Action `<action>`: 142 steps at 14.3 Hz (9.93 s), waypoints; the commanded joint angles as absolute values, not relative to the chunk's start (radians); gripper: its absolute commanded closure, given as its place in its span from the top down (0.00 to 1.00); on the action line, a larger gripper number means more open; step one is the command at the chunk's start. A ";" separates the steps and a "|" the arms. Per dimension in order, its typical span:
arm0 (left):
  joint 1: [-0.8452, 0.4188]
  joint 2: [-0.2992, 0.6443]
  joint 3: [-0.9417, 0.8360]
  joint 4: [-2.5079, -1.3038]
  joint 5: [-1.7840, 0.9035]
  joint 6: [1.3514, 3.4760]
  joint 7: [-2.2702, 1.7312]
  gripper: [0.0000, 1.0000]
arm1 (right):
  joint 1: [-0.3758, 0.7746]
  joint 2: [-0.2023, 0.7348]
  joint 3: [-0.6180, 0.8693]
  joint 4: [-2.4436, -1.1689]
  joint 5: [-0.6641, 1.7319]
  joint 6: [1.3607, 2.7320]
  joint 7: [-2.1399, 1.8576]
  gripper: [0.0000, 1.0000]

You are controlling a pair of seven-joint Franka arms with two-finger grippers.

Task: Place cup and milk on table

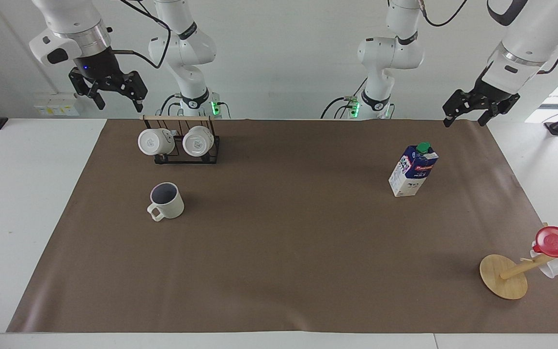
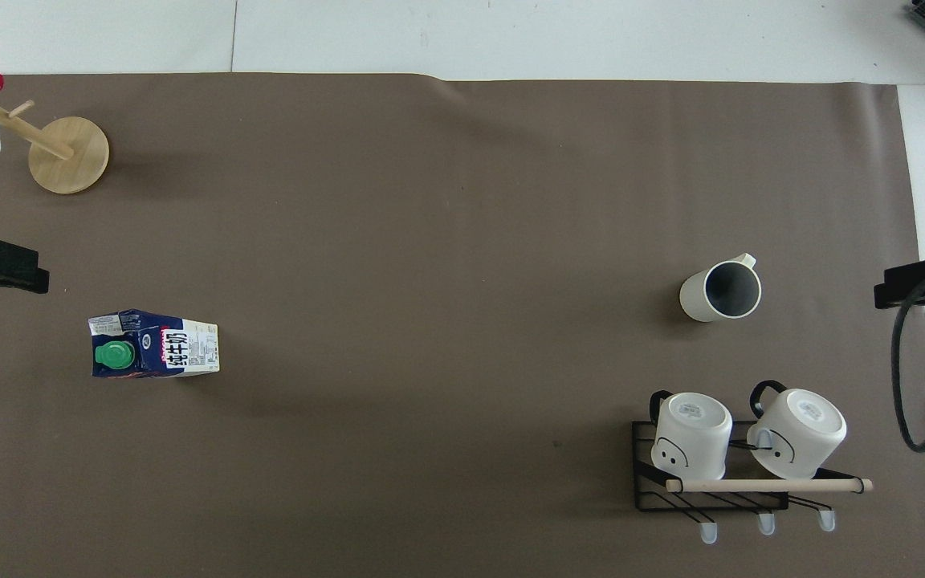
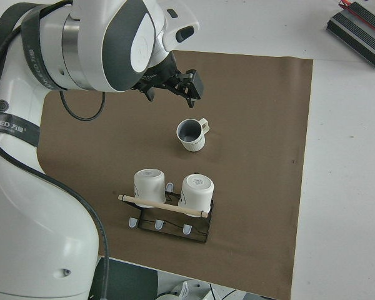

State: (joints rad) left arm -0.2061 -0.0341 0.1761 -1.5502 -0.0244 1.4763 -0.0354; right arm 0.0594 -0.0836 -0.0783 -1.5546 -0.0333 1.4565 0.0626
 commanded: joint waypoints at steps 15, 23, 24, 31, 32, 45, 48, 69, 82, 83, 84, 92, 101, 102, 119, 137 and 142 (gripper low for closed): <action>-0.218 -0.044 0.186 -1.552 -0.014 1.465 -0.043 1.00 | 0.052 -0.100 -0.074 -1.586 -0.045 1.474 0.084 1.00; -0.218 -0.046 0.186 -1.552 -0.014 1.465 -0.043 1.00 | 0.116 -0.065 -0.072 -1.690 -0.029 1.676 0.192 1.00; -0.218 -0.045 0.186 -1.552 -0.014 1.465 -0.043 1.00 | 0.118 -0.060 -0.072 -1.712 -0.029 1.709 0.195 1.00; -0.218 -0.045 0.186 -1.552 -0.014 1.465 -0.043 1.00 | 0.124 0.070 -0.072 -1.836 -0.029 1.909 0.198 1.00; -0.218 -0.044 0.186 -1.552 -0.014 1.465 -0.043 1.00 | 0.124 0.081 -0.072 -1.856 -0.029 1.942 0.198 1.00; -0.218 -0.045 0.186 -1.552 -0.014 1.465 -0.043 1.00 | 0.143 0.207 -0.069 -2.002 -0.017 2.210 0.225 1.00; -0.218 -0.044 0.186 -1.552 -0.014 1.465 -0.043 1.00 | 0.143 0.213 -0.071 -2.043 -0.018 2.264 0.224 1.00; -0.218 -0.046 0.186 -1.552 -0.014 1.465 -0.043 1.00 | 0.146 0.212 -0.068 -1.976 0.037 2.247 0.297 0.00; -0.218 -0.046 0.186 -1.552 -0.014 1.465 -0.043 1.00 | 0.463 0.219 -0.064 -1.825 0.026 2.155 0.903 0.00; -0.218 -0.045 0.186 -1.552 -0.014 1.465 -0.043 1.00 | 0.492 0.235 -0.064 -1.813 0.023 2.157 0.945 0.00; -0.218 -0.046 0.186 -1.552 -0.014 1.465 -0.043 1.00 | 0.514 0.250 -0.064 -1.803 0.023 2.157 0.971 0.00; -0.218 -0.044 0.186 -1.552 -0.014 1.465 -0.043 1.00 | 0.663 0.367 -0.066 -1.750 0.006 2.226 1.201 0.00; -0.212 -0.049 0.189 -1.551 -0.012 1.466 -0.040 1.00 | 0.663 0.382 -0.066 -1.766 -0.009 2.272 1.209 0.00; -0.206 -0.048 0.189 -1.551 -0.012 1.465 -0.038 1.00 | 0.666 0.396 -0.064 -1.766 -0.009 2.279 1.209 0.00; -0.233 -0.069 0.170 -1.586 -0.015 1.474 -0.051 1.00 | 0.663 0.391 -0.064 -1.795 -0.037 2.260 1.124 1.00; -0.285 -0.405 0.166 -2.187 0.044 1.919 -0.017 1.00 | 0.558 0.088 -0.074 -1.778 -0.071 1.958 0.723 1.00; -0.285 -0.446 0.164 -2.304 0.070 2.045 -0.017 1.00 | 0.450 -0.006 -0.074 -1.781 -0.029 1.833 0.571 1.00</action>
